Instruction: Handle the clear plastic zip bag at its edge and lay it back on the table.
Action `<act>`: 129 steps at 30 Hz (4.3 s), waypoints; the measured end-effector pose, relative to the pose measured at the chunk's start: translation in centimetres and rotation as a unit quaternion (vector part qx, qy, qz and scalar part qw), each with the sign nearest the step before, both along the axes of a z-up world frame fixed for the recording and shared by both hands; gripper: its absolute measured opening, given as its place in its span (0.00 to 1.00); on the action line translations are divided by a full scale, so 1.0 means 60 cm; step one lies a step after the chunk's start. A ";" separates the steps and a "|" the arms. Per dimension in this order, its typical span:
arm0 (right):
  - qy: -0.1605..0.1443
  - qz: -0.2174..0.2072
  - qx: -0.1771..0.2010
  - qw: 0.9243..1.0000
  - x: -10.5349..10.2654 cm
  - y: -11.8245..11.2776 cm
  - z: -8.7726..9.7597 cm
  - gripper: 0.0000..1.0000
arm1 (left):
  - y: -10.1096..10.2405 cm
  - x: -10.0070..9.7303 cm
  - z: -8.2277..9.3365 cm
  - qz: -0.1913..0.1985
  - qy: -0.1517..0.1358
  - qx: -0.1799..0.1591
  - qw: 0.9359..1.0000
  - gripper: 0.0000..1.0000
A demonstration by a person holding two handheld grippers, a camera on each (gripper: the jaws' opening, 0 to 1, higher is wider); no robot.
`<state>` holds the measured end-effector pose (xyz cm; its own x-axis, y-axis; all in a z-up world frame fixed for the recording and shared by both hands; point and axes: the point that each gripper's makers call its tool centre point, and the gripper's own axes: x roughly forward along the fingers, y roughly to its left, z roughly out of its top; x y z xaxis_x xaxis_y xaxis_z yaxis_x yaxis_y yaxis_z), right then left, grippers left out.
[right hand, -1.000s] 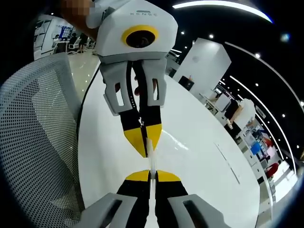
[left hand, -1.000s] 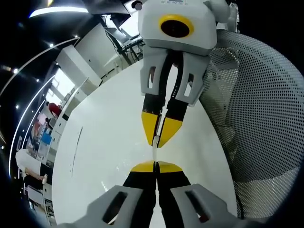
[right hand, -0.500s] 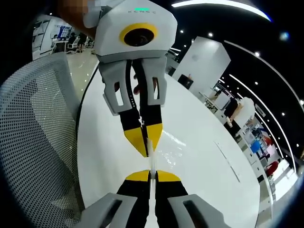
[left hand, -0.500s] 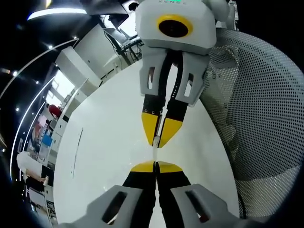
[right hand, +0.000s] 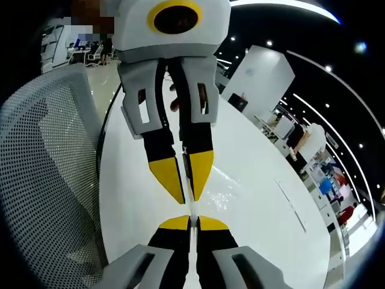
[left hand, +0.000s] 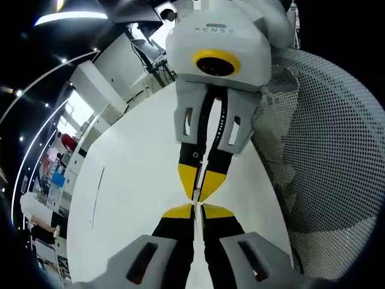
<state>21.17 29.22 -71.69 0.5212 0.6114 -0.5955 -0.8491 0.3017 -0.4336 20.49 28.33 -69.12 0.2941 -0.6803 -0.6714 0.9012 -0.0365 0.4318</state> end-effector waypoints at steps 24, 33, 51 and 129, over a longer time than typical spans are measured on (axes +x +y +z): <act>0.002 -0.004 0.010 1.000 0.003 0.000 0.002 0.00 | 0.002 0.002 0.003 -0.005 0.002 0.002 1.000 0.00; 0.007 -0.009 0.005 1.000 0.006 -0.009 -0.003 0.00 | 0.003 0.002 0.003 -0.002 0.005 -0.006 1.000 0.00; 0.004 -0.016 0.002 1.000 0.013 -0.020 -0.005 0.00 | 0.011 0.005 0.008 0.006 0.006 -0.013 1.000 0.00; 0.013 -0.057 -0.012 0.998 0.032 -0.090 -0.026 0.00 | 0.051 0.005 0.032 0.028 0.006 -0.019 0.999 0.00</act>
<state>23.11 23.84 -73.25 0.5703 0.5342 -0.6240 -0.8213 0.3862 -0.4200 20.81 31.40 -67.21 0.3243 -0.6878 -0.6494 0.9067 0.0303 0.4208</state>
